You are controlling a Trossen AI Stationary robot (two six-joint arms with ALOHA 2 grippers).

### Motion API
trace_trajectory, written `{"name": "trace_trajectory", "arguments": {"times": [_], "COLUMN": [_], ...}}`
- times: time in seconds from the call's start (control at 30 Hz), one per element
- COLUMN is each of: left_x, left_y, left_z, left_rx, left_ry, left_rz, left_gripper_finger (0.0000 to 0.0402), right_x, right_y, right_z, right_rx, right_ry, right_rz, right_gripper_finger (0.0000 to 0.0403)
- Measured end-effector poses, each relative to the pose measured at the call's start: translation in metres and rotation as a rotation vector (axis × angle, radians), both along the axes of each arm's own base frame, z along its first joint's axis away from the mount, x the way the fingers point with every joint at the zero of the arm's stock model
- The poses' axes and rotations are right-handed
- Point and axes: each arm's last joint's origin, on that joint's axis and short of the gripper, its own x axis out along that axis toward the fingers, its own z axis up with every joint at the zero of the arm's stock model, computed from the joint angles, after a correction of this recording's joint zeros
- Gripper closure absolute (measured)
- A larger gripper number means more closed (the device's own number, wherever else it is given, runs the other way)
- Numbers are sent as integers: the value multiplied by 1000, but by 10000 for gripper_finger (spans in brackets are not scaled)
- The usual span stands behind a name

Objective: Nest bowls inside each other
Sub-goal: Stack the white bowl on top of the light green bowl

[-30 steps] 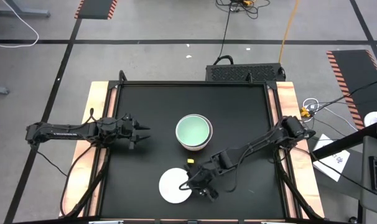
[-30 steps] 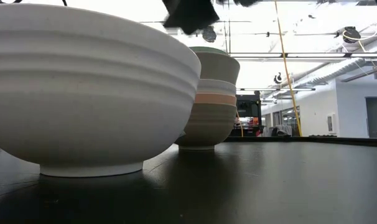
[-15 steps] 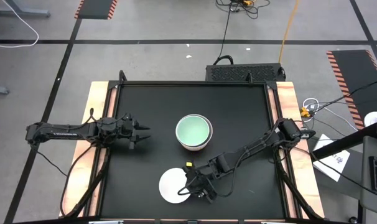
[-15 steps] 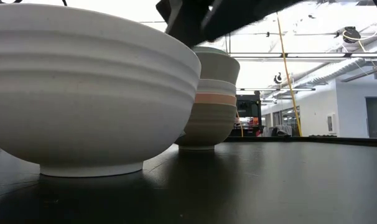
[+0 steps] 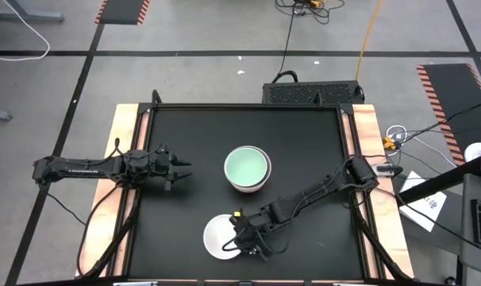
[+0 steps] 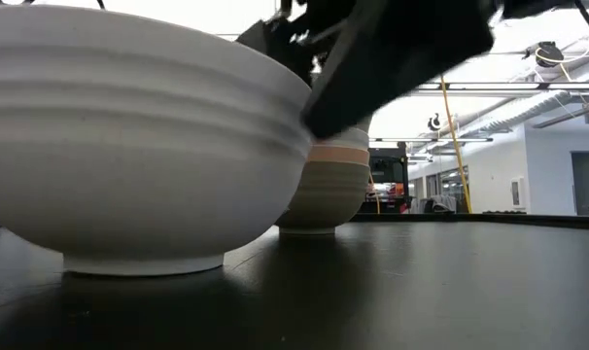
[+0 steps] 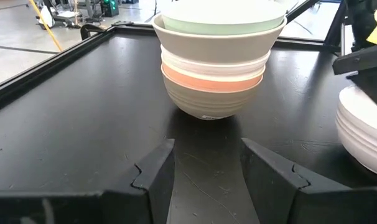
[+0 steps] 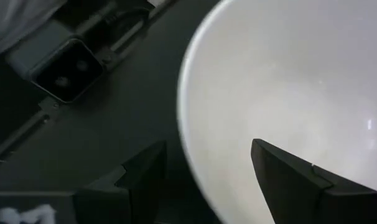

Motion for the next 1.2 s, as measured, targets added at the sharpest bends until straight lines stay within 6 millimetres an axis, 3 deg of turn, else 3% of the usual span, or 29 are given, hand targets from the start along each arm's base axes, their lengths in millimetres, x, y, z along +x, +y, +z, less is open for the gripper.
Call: {"name": "trace_trajectory", "arguments": {"times": [0.47, 0.77, 1.0, 1.2], "left_x": [0, 0, 0, 0], "left_y": [0, 0, 0, 0], "left_z": [-1, -1, -1, -1], "left_rx": [0, 6, 6, 5], "left_ry": [8, 9, 10, 11], "left_rz": [-1, -2, -2, -2], "left_gripper_finger": [220, 220, 220, 220], "right_x": [4, 4, 4, 5], "right_y": [1, 1, 1, 1], "right_z": [2, 2, 2, 3], "right_rx": [15, 5, -6, -3], "right_ry": [-51, -53, -67, -76], "right_rz": [5, 21, 42, 33], "right_gripper_finger": [196, 278, 386, 398]}}
